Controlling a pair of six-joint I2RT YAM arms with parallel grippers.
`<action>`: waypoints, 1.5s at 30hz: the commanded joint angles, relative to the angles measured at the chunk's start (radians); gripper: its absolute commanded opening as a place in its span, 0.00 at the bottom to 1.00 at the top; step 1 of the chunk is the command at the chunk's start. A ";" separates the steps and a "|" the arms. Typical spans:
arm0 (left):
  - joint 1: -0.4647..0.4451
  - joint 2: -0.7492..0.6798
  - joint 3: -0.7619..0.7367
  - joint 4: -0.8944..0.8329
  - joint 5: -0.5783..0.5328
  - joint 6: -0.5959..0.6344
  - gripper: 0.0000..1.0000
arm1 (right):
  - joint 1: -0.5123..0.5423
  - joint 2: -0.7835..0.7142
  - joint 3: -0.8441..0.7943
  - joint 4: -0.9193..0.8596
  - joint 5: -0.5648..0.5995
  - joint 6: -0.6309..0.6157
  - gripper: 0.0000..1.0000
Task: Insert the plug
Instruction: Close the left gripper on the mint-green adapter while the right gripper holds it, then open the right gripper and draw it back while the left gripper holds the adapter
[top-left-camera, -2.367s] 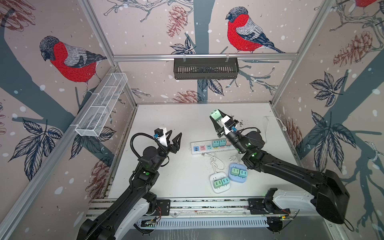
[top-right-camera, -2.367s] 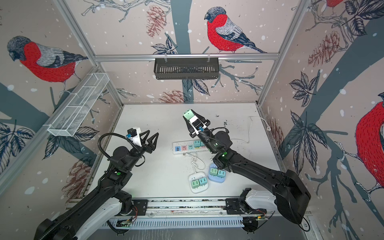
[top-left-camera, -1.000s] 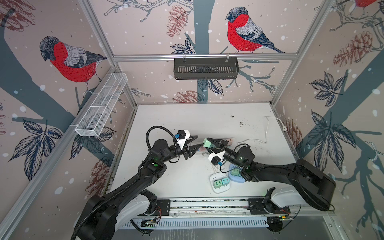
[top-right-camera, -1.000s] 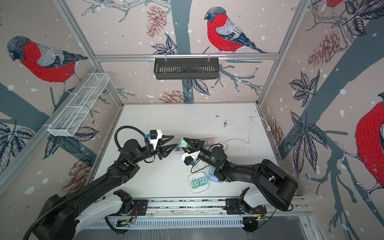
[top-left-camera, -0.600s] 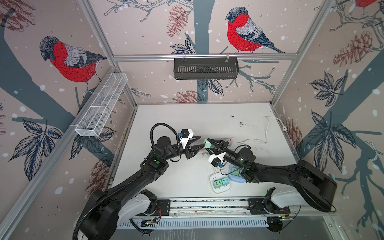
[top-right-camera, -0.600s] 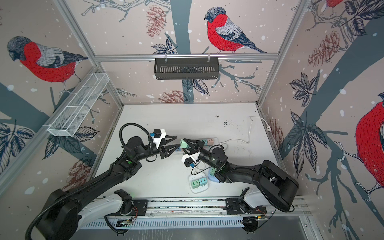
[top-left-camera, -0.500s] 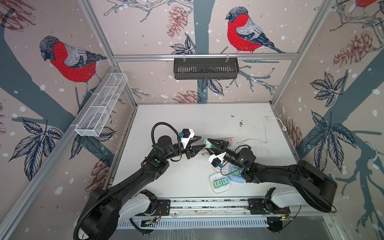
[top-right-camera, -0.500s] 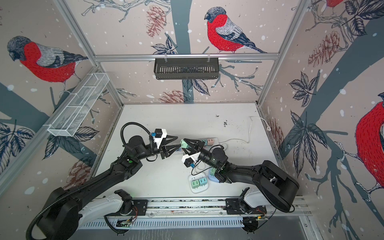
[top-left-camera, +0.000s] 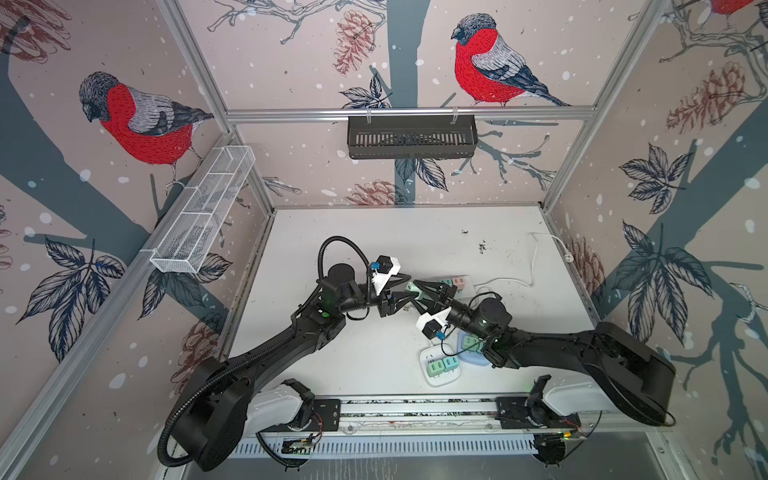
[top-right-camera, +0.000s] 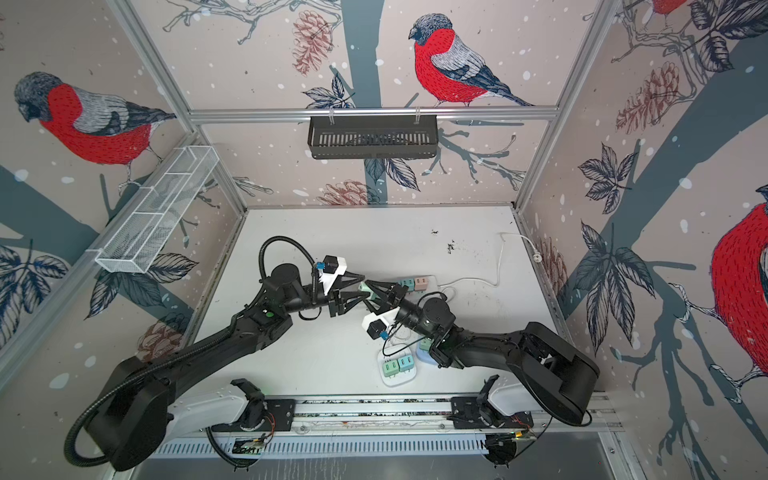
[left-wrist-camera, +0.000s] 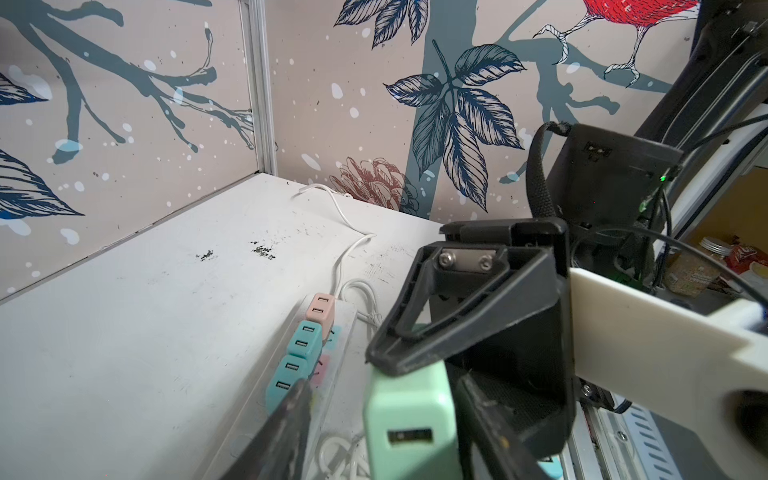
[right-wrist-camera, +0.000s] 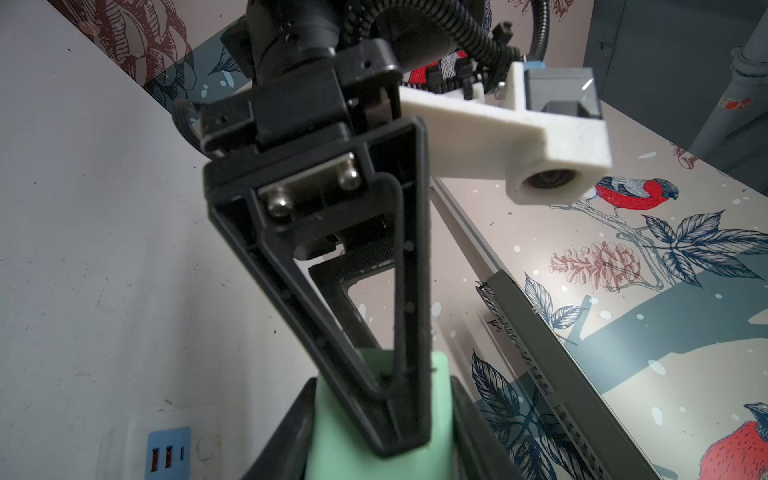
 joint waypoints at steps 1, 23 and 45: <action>-0.004 0.016 0.019 -0.003 0.040 0.023 0.56 | 0.002 -0.004 -0.001 0.042 -0.002 -0.011 0.02; -0.018 0.079 0.076 -0.061 0.103 0.053 0.00 | 0.004 0.007 -0.014 0.086 0.003 -0.011 0.39; -0.013 -0.203 -0.127 0.022 -0.324 0.111 0.00 | -0.087 -0.167 -0.070 0.109 -0.097 0.172 1.00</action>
